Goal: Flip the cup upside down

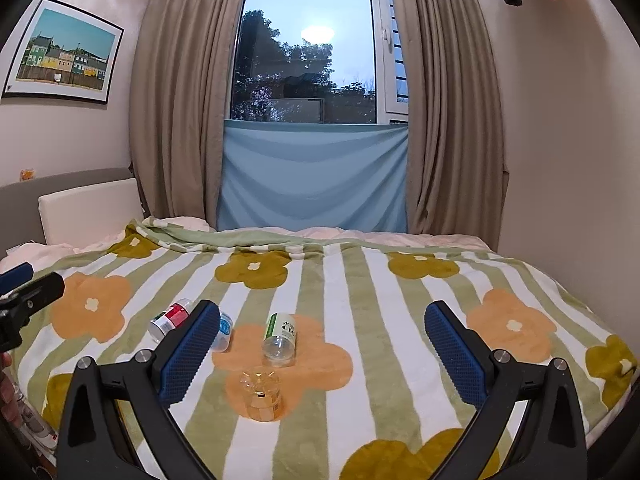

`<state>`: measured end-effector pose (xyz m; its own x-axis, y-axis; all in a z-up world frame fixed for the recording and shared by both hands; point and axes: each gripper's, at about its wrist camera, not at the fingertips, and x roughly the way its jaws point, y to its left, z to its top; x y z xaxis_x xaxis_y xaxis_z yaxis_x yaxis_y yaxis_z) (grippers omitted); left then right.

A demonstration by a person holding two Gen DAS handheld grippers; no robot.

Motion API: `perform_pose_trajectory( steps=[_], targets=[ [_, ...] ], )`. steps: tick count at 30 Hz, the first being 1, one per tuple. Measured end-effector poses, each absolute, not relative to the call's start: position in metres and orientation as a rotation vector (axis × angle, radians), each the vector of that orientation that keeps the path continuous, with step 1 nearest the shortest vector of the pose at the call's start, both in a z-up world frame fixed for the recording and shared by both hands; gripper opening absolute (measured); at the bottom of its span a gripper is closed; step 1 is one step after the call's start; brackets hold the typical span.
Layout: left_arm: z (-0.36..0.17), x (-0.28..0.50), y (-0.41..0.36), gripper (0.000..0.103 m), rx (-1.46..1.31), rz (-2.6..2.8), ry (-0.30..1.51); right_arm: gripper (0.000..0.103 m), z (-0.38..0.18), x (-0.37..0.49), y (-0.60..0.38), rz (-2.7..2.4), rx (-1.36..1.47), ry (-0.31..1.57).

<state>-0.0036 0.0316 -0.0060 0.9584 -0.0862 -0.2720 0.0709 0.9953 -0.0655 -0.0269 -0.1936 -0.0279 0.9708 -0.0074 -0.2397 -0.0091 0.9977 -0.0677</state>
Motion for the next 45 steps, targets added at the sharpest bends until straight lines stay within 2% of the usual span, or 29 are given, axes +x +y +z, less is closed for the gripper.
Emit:
perform_pose_trajectory(
  steps=[45],
  targets=[
    [-0.006, 0.0, 0.025, 0.103, -0.002, -0.077, 0.259, 0.102, -0.027, -0.022, -0.196, 0.004, -0.043, 0.248]
  ],
)
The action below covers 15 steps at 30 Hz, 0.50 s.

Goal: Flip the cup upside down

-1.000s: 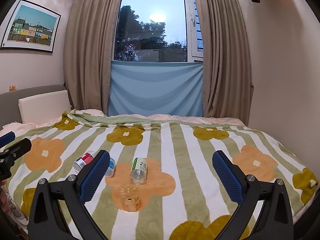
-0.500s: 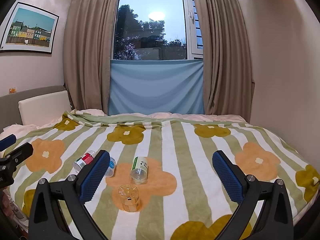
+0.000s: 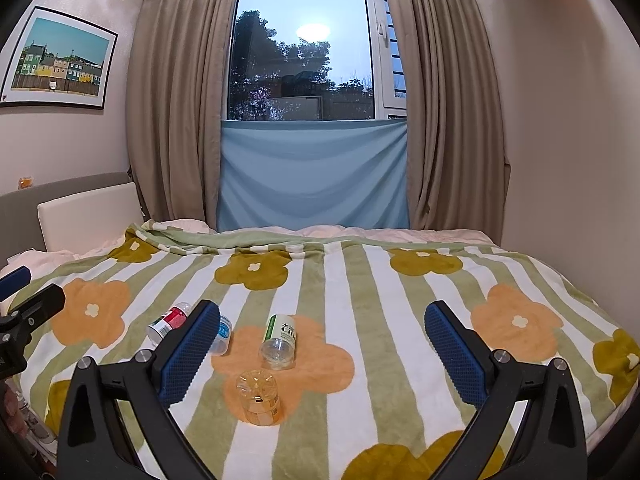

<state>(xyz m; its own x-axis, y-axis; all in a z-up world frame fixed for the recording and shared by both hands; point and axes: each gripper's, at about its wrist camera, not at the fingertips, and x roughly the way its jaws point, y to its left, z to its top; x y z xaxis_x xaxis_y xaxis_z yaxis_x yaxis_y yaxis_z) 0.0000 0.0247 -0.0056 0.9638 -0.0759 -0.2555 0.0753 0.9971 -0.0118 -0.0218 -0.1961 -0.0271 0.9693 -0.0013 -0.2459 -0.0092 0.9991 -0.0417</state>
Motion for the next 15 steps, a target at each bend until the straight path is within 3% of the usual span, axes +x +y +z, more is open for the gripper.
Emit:
perform_pose_trajectory(
  steps=[15],
  targets=[
    [-0.0049, -0.0021, 0.0214, 0.103, 0.005, -0.082, 0.255, 0.102, -0.0294, -0.0194, -0.1948, 0.009, -0.044, 0.245]
  ],
)
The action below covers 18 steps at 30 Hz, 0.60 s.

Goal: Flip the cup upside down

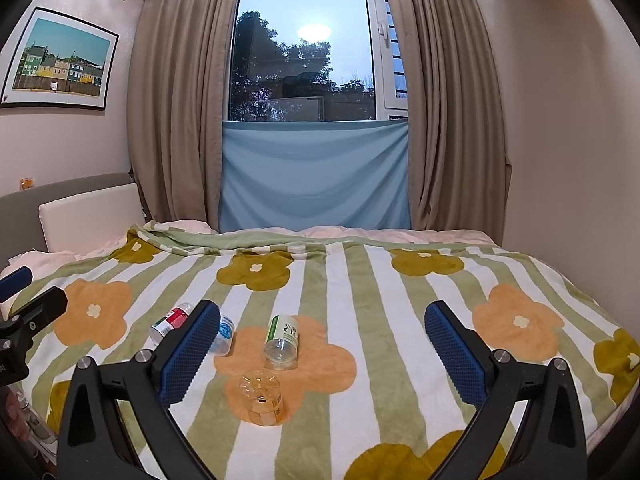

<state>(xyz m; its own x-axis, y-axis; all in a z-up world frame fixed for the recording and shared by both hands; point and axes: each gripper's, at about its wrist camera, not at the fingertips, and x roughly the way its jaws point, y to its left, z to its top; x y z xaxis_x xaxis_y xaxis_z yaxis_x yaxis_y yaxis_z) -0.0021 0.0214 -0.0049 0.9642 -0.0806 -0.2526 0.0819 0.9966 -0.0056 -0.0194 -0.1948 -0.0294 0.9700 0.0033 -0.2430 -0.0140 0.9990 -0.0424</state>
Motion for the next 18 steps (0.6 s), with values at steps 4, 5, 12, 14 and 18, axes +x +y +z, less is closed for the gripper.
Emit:
perform_pose_trajectory(
  steps=[4, 5, 12, 14, 18],
  targets=[
    [-0.0033, -0.0032, 0.0213, 0.103, 0.002, -0.085, 0.249, 0.102, -0.0296, -0.0196, -0.1925, 0.014, -0.046, 0.246],
    [-0.0021, -0.0039, 0.0201, 0.103, 0.004, -0.086, 0.248, 0.102, -0.0296, -0.0198, -0.1918, 0.014, -0.047, 0.245],
    [0.0021, -0.0061, 0.0188, 0.103, 0.009, -0.081, 0.238, 0.102, -0.0283, -0.0204, -0.1899, 0.017, -0.046, 0.245],
    [0.0023, -0.0064, 0.0183, 0.103, 0.009, -0.079, 0.236, 0.102, -0.0282, -0.0204, -0.1898, 0.019, -0.045, 0.244],
    [0.0038, -0.0073, 0.0182, 0.103, 0.017, -0.076, 0.228, 0.102, -0.0271, -0.0192, -0.1895, 0.02, -0.047, 0.241]
  ],
)
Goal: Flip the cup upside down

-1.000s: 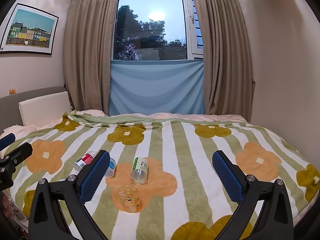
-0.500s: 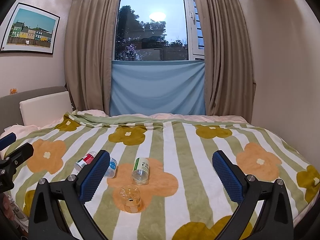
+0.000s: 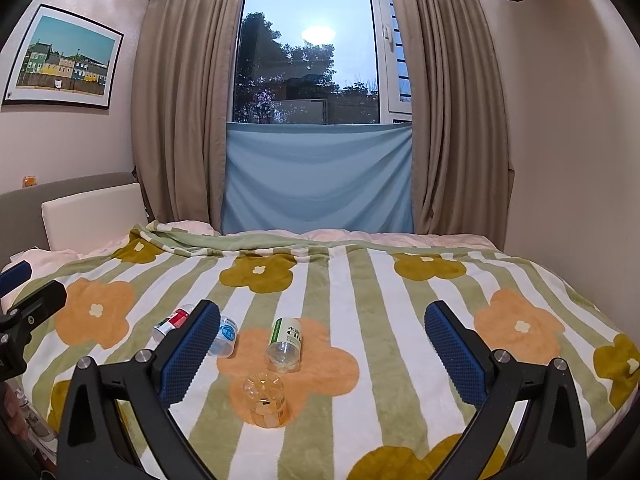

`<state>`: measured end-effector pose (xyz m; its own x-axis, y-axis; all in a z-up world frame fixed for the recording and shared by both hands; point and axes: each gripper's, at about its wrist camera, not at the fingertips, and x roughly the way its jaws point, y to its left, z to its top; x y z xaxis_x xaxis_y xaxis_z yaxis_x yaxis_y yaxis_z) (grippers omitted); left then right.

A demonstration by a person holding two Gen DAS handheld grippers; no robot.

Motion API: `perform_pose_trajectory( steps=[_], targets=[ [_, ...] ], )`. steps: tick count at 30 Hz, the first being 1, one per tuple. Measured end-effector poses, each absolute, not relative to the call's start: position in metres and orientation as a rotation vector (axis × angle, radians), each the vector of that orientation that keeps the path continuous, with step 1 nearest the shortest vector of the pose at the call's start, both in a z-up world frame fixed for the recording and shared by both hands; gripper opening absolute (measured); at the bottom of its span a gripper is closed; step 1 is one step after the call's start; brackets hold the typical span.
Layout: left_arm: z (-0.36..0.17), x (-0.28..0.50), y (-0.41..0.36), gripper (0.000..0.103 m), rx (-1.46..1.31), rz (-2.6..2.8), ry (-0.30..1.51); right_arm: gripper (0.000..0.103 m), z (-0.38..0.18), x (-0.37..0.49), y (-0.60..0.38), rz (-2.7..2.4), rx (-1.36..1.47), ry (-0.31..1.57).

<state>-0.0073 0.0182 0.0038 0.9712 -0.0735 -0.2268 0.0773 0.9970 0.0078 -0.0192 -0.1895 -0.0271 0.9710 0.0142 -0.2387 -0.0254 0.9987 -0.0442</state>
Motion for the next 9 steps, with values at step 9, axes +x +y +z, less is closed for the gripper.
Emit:
perform_pose_trajectory(
  steps=[9],
  targets=[
    [0.0065, -0.0124, 0.0163, 0.103, 0.022, -0.065, 0.186, 0.102, -0.0271, -0.0205, -0.1883, 0.022, -0.048, 0.239]
  ],
)
